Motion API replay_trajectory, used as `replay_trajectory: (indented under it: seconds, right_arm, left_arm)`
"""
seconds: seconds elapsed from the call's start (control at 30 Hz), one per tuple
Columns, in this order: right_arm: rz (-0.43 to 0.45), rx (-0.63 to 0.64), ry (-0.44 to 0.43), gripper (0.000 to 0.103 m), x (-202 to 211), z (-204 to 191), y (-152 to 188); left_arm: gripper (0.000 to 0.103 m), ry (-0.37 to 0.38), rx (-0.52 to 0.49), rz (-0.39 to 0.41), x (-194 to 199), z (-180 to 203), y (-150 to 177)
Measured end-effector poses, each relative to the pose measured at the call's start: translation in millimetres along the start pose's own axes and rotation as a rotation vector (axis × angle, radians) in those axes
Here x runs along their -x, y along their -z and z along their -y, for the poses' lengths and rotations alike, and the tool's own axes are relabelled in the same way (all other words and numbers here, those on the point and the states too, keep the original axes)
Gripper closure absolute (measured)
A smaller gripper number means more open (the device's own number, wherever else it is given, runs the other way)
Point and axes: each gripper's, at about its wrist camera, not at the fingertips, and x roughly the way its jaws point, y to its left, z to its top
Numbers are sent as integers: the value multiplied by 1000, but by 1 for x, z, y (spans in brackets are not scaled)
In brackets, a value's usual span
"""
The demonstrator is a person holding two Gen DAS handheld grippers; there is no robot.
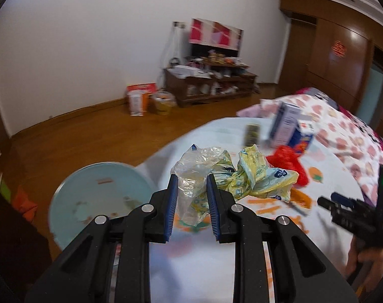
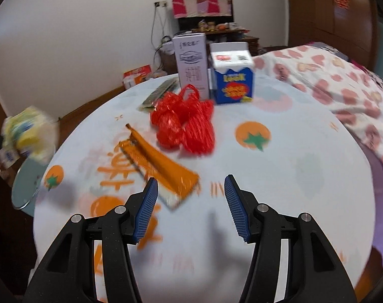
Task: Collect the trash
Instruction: 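Grasp the clear and yellow bags with the left tool while the right tool grasps the orange wrapper, then carry both items over the wastebasket and open both tools to drop them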
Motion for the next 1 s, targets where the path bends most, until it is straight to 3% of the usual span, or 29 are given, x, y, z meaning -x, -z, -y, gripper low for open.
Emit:
replay_trajectory:
  seconds: [0.13,0.27,0.33,0.37,0.4,0.67,0.83,1.0]
  right_arm:
    - [-86,16,-79,48,-38,-5,-13]
    - [-149,31,-80,69,-59,-13,-8]
    - [-142,40,-75,75,-56,-17,-7]
    - [-144,36,-87,86,-55,-18,-5]
    - [-146,30,-96,88,-53,-20,-3]
    - [-71,55,-51,92,-9,-47,17]
    - [-14,0,-64,92,18,-65,24]
    - [27,25,-77,92,34,-95,28]
  left_arm:
    - [79,-69,16,11,6,-24,2]
    - [79,-79,44,-1,4,-37,3]
    - [79,-80,45,-9,1,-40,5]
    - [79,-80,49,-12,0,-42,5]
    - [79,-77,53,-14,-1,-43,6]
    - [79,-96,58,-2,3,-44,13]
    - [79,-132,64,12,12,-53,19]
    - [79,-175,76,25,22,-68,25]
